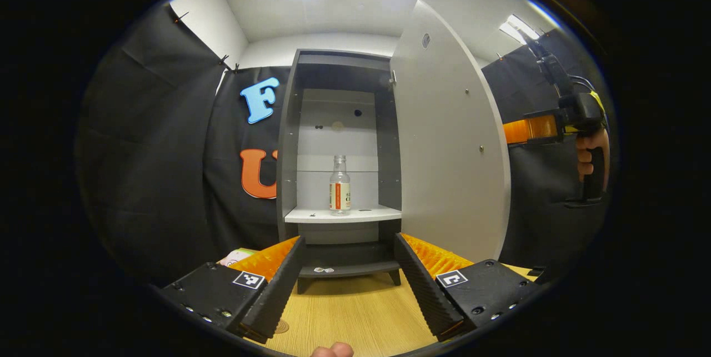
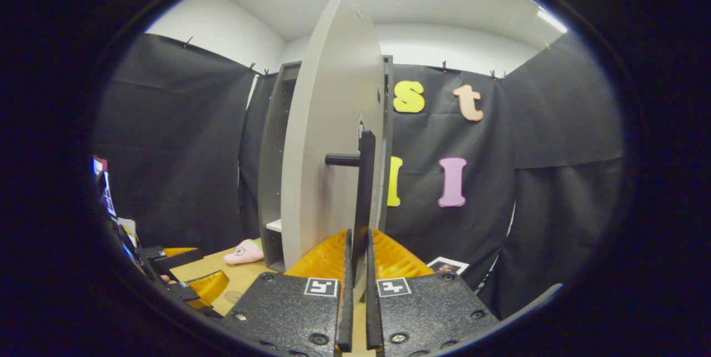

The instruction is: Open the cabinet door with the right hand, grasp the bottle in the cabinet with the left hand and place it on the coaster, then close the cabinet door with the right hand.

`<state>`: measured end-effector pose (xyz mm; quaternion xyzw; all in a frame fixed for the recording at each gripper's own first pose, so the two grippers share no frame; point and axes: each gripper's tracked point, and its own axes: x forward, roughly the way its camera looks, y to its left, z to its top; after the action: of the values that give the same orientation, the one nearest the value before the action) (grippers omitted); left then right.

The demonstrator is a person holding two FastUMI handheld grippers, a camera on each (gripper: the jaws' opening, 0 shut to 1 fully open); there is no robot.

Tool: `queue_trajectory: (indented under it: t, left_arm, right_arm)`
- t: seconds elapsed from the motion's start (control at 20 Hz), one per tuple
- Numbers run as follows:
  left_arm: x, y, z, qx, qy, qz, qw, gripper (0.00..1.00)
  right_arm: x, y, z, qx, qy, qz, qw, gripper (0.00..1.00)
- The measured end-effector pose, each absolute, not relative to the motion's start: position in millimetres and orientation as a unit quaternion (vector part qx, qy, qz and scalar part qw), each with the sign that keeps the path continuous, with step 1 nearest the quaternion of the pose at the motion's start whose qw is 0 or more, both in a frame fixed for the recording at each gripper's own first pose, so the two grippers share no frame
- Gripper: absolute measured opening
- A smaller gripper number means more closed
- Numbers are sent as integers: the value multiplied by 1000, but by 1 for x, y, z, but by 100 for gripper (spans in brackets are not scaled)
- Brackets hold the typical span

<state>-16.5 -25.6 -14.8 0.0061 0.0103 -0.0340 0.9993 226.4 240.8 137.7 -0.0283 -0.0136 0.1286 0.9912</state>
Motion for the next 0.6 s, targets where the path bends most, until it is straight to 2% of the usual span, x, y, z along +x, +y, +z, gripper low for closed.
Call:
queue_trajectory:
  t: [0.2, 0.3, 0.6]
  left_arm:
    - [-14, -27, -21, 5, 18, -38, 999, 96]
    - [-14, -28, -21, 3, 19, -41, 999, 96]
    - [-12, -28, -22, 5, 21, -43, 999, 96]
  right_arm:
    - [226, 229, 138, -13, -13, 91, 996, 11]
    - [227, 226, 137, -8, -12, 75, 997, 6]
    - [225, 233, 137, 10, -12, 82, 996, 7]
